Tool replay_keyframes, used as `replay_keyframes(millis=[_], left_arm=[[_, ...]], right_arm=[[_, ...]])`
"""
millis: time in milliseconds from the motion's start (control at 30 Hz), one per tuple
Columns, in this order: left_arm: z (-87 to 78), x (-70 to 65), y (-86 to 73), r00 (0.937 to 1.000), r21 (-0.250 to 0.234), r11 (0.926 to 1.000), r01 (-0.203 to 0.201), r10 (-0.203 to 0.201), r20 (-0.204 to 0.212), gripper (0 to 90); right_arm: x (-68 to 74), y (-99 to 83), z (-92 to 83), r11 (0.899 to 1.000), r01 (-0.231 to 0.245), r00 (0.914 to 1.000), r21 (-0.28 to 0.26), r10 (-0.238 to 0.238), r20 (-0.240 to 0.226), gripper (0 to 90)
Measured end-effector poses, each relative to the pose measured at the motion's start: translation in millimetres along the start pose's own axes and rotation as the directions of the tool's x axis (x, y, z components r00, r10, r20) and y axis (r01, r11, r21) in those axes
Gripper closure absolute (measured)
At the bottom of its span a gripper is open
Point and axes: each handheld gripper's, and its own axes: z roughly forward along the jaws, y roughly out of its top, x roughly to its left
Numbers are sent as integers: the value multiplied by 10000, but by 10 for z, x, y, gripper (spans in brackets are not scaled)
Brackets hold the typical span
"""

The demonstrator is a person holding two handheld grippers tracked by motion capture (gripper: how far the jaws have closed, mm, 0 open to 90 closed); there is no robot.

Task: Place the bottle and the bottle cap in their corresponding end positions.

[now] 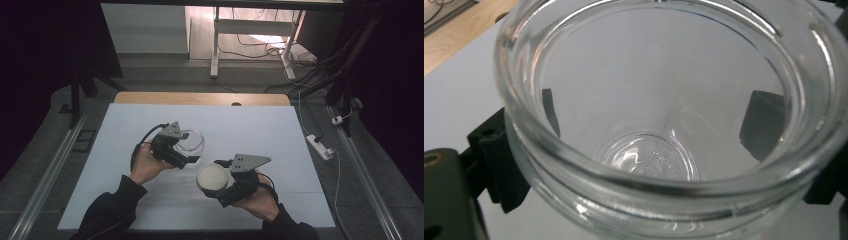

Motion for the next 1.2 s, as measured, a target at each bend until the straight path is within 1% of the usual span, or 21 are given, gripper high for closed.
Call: replay_keyframes(millis=[167, 200, 233, 433, 533, 633, 667, 733, 867, 1100, 1200], left_arm=[[50, 33, 24, 10000, -58, 10000, -11, 10, -64, 74], [83, 49, 33, 10000, -55, 10000, -2, 2, -68, 74], [99, 59, 36, 9999, -22, 10000, -50, 50, -91, 74], [203, 99, 47, 9999, -14, 10000, -1, 1, -167, 74], [248, 117, 56, 9999, -42, 10000, -5, 4, -141, 74], [284, 122, 64, 9999, -35, 10000, 4, -4, -131, 74], [324, 128, 71, 9999, -5, 10000, -35, 35, -140, 74], [356, 131, 74, 9999, 15, 10000, -53, 54, -141, 74], [413, 141, 76, 9999, 2, 10000, -35, 35, -162, 74], [465, 163, 74, 9998, -7, 10000, -28, 28, -173, 74], [499, 176, 69, 9998, -18, 10000, -4, 4, -188, 74]], right_arm=[[4, -64, 20, 9999, 16, 10000, 107, -16, 24, 75], [3, -101, 35, 9999, 13, 10000, 168, -14, 55, 75], [0, -113, 41, 9999, 11, 10000, 166, -12, 42, 75], [-20, -193, 82, 9998, -104, 9999, 186, 102, 86, 75], [-28, -232, 118, 9996, -110, 9999, 255, 108, 76, 76], [-28, -263, 154, 9995, -68, 9999, 318, 66, 77, 76], [-29, -272, 166, 9994, -71, 9999, 334, 68, 75, 75], [-33, -294, 193, 9993, -39, 10000, 379, 36, 80, 75], [-41, -339, 250, 9984, -5, 10000, 557, 0, 96, 75], [-63, -387, 316, 9977, 63, 9999, 669, -69, 87, 75], [-85, -425, 380, 9969, 104, 9998, 782, -115, 140, 75]])
